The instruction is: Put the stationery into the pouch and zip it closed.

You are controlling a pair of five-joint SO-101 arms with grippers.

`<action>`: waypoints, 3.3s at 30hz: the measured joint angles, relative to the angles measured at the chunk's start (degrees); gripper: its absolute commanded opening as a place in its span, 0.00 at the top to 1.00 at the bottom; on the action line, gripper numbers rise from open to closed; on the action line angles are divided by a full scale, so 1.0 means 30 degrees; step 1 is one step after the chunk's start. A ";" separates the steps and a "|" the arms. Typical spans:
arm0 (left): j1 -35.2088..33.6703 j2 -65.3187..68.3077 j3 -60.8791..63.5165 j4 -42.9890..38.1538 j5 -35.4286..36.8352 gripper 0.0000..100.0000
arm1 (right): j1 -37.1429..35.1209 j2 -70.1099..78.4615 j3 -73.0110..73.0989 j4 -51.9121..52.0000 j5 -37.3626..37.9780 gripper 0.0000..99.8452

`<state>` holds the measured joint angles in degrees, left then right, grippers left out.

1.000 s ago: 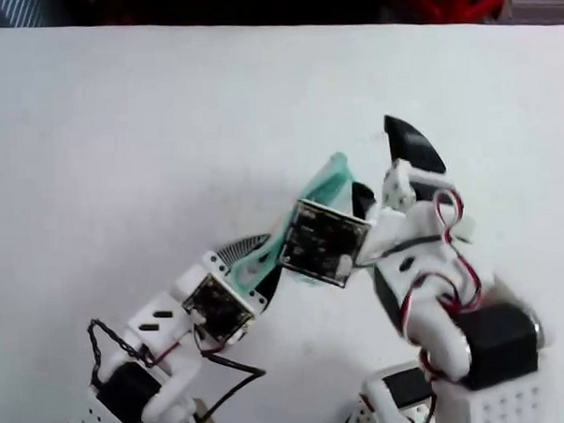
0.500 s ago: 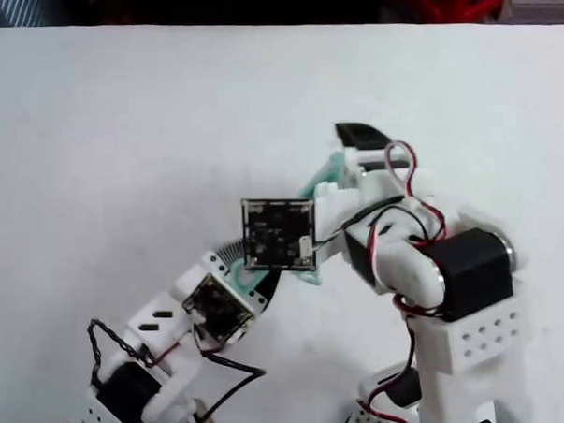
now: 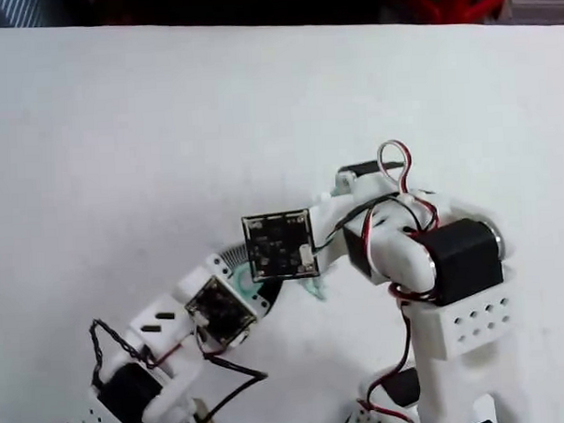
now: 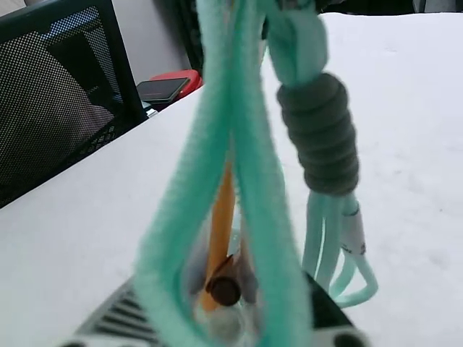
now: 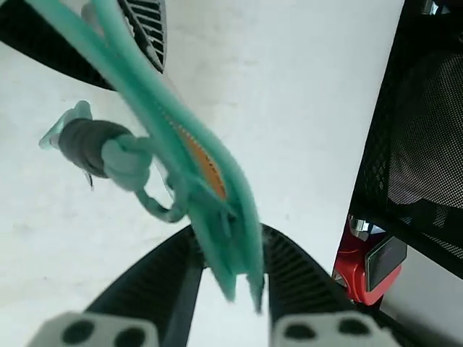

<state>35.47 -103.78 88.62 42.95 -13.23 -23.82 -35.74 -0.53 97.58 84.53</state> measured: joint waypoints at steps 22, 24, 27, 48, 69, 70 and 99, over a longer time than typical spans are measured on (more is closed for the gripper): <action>-0.4278 0.0059 -0.9143 0.6359 0.3194 0.78 | -0.0088 -0.4484 0.4278 -0.1612 -1.0696 0.98; -0.4278 0.0059 -1.0432 0.7385 0.2842 0.78 | -0.0147 -0.4689 0.4278 -0.1524 -1.1692 0.98; -0.4513 -0.0147 -1.1516 0.8469 0.2725 0.76 | -0.0088 -0.4689 0.4337 -0.1436 -1.2571 0.98; 0.0147 0.3370 -1.0960 0.6388 0.5040 0.73 | 0.0498 -0.5040 0.6740 -0.3458 -1.4916 0.98; -0.0527 0.3634 -0.4982 -0.1231 0.5011 0.76 | 0.0498 -0.6886 0.8557 -0.3810 -1.4945 0.98; -0.0527 0.3634 -0.4952 -0.1319 0.5011 0.77 | 0.0498 -0.6886 0.8586 -0.3897 -1.4945 0.98; -0.0498 0.1758 -0.4806 -0.1465 0.3868 0.98 | 0.0498 -0.6916 0.8967 -0.3956 -1.4974 0.98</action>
<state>33.98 -98.51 74.20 38.55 -1.63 -22.33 -56.48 26.37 85.71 39.60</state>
